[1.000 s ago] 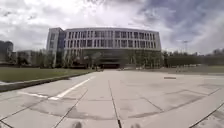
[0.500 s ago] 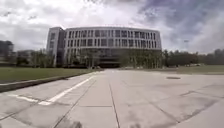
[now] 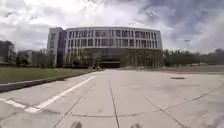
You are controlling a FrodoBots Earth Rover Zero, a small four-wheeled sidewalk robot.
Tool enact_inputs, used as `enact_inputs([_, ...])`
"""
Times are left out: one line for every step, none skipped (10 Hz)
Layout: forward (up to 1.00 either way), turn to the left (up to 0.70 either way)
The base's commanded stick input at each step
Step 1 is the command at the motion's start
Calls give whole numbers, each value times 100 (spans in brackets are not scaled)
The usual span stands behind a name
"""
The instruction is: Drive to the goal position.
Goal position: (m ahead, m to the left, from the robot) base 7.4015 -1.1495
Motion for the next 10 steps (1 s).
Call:
enact_inputs([70, 0])
enact_inputs([70, 0])
enact_inputs([70, 0])
enact_inputs([70, 0])
enact_inputs([70, 0])
enact_inputs([70, 0])
enact_inputs([70, 2])
enact_inputs([70, 15])
enact_inputs([70, 35])
enact_inputs([70, 35])
